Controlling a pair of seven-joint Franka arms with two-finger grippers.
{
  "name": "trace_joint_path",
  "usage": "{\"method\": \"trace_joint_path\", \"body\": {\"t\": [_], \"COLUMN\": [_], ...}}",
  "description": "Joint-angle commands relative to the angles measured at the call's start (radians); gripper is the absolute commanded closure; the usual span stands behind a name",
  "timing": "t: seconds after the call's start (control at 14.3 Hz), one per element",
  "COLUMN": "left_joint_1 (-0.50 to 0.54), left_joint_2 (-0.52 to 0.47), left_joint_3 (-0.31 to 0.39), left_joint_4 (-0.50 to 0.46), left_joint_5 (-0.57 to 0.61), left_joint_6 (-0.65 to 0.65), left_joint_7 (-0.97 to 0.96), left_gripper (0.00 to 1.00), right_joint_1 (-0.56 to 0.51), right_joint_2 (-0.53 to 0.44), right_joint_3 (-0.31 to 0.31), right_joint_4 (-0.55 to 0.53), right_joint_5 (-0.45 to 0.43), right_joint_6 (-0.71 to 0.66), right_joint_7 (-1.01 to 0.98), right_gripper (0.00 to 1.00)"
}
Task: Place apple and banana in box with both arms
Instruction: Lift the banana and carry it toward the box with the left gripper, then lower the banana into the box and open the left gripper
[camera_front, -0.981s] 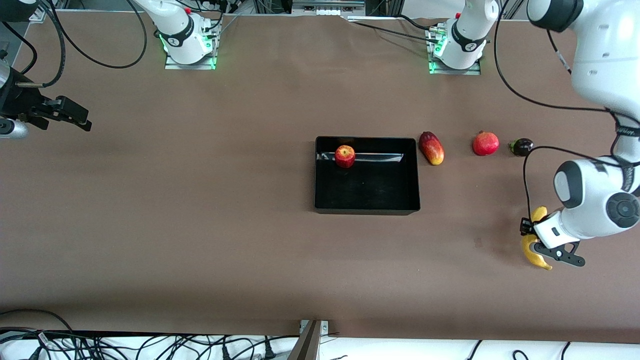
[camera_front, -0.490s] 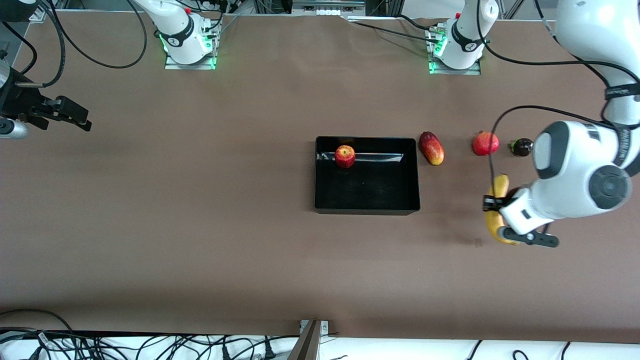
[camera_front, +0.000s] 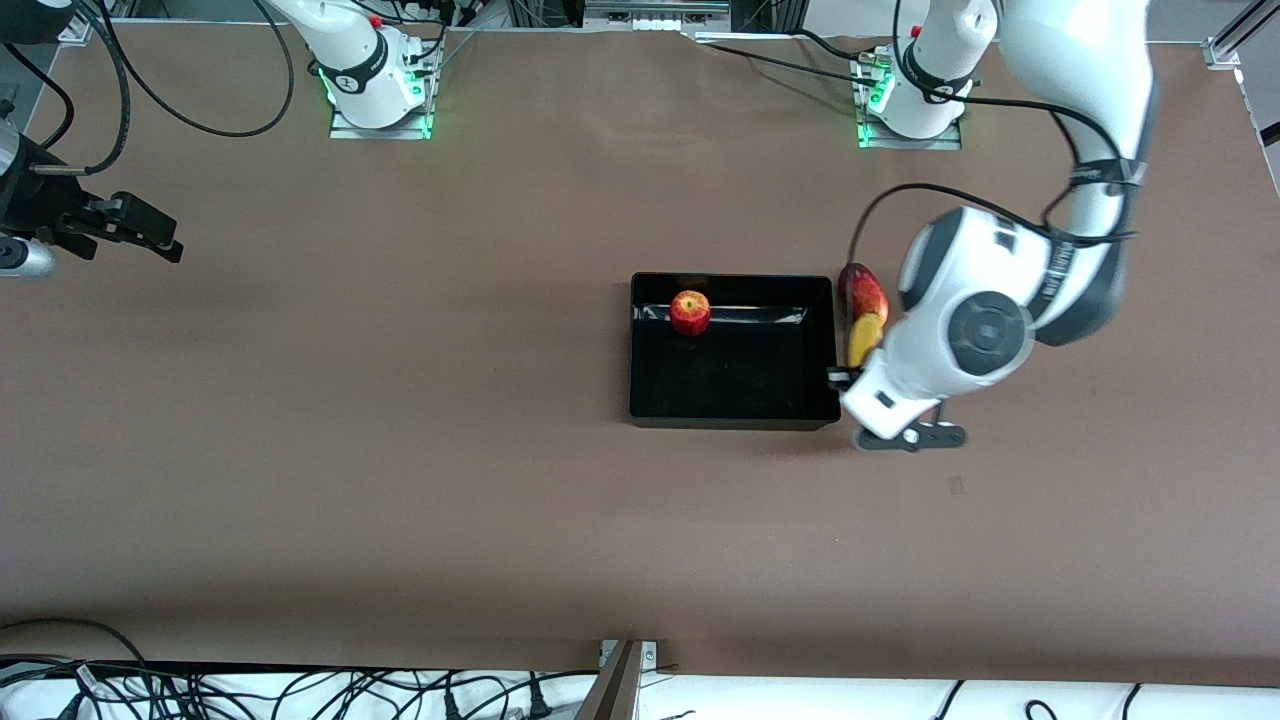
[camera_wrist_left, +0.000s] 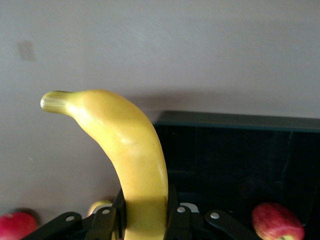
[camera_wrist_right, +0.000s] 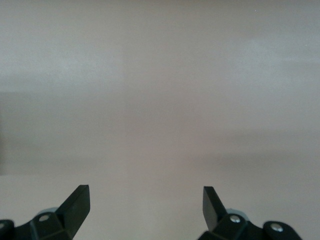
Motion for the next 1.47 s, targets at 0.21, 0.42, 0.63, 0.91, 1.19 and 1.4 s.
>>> {"method": "trace_joint_path", "body": {"t": [0.21,0.42,0.63,0.91,1.19,1.4], "left_joint_1": [-0.088,-0.111,-0.131,-0.131,-0.130,-0.125], "left_joint_2": [-0.057,-0.057,-0.059,-0.051,-0.019,0.021], "left_joint_3": [-0.001,-0.011,-0.027,-0.055,-0.075,-0.075], "left_joint_4": [-0.147,-0.155,-0.221,-0.281,-0.307,-0.309], "left_joint_5": [-0.036,-0.039,-0.039,-0.039,-0.037,-0.022], "left_joint_6": [0.103,0.120,0.222,0.365,0.443,0.494], "left_joint_7": [-0.107,-0.145,-0.194,-0.196,-0.185,-0.176], "left_gripper": [1.00,1.00,1.00,1.00,1.00,1.00], "right_joint_1": [-0.006,-0.006,-0.004,-0.004,-0.004,-0.004], "right_joint_2": [0.009,0.009,0.011,0.009,0.009,0.009], "right_joint_3": [0.000,-0.001,-0.001,-0.001,-0.001,-0.001], "right_joint_4": [0.021,0.021,0.021,0.021,0.021,0.021], "right_joint_5": [-0.004,-0.004,-0.004,-0.004,-0.004,-0.004], "right_joint_6": [-0.003,-0.003,-0.003,-0.003,-0.003,-0.003], "right_joint_7": [-0.018,-0.018,-0.018,-0.018,-0.018,-0.018], "right_gripper": [0.00,0.00,0.00,0.00,0.00,0.00]}}
